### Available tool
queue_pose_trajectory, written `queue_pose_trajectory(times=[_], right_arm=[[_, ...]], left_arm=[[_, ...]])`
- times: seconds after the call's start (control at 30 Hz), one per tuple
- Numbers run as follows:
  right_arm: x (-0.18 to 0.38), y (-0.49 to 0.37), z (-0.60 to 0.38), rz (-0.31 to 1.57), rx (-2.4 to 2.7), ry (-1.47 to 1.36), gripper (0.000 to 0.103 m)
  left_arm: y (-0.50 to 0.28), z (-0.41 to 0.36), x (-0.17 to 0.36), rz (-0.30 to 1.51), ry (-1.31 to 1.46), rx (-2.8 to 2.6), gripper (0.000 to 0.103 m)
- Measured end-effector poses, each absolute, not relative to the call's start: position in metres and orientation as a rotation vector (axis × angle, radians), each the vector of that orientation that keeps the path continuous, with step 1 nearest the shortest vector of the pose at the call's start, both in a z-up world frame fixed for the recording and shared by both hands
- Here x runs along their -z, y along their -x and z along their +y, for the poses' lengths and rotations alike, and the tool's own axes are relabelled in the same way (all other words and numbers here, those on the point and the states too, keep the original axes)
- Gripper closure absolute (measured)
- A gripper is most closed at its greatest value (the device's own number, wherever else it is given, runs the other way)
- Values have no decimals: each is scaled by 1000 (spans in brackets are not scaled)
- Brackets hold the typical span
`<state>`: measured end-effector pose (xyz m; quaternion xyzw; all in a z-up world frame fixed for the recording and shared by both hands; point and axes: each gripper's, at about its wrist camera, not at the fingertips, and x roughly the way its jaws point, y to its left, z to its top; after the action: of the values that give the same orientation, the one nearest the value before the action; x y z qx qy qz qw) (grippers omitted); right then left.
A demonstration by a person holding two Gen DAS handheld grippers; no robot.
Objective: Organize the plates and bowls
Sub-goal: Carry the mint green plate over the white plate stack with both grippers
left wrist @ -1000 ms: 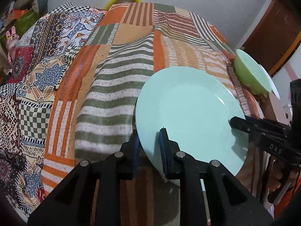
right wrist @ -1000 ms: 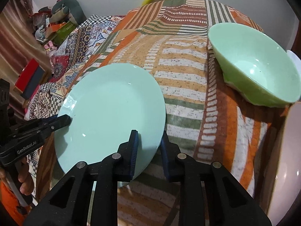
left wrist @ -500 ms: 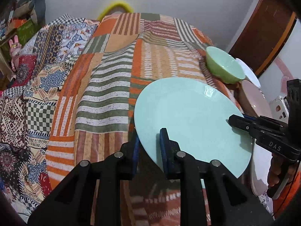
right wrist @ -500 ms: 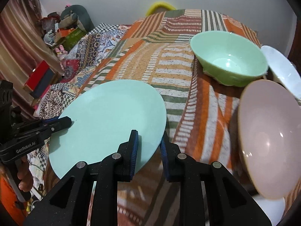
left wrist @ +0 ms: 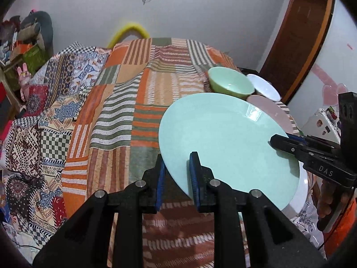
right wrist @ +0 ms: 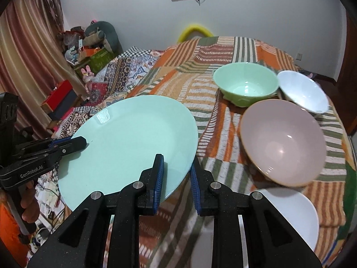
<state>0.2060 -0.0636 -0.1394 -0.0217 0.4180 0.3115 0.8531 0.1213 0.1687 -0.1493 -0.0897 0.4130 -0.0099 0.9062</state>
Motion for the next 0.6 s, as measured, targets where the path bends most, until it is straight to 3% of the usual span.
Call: queue_pose_trajectory(times=[0.6], right_arm=[[122, -159, -147, 796, -606, -5, 82]], left_arm=[[-75, 83, 121, 792, 90, 92, 82]])
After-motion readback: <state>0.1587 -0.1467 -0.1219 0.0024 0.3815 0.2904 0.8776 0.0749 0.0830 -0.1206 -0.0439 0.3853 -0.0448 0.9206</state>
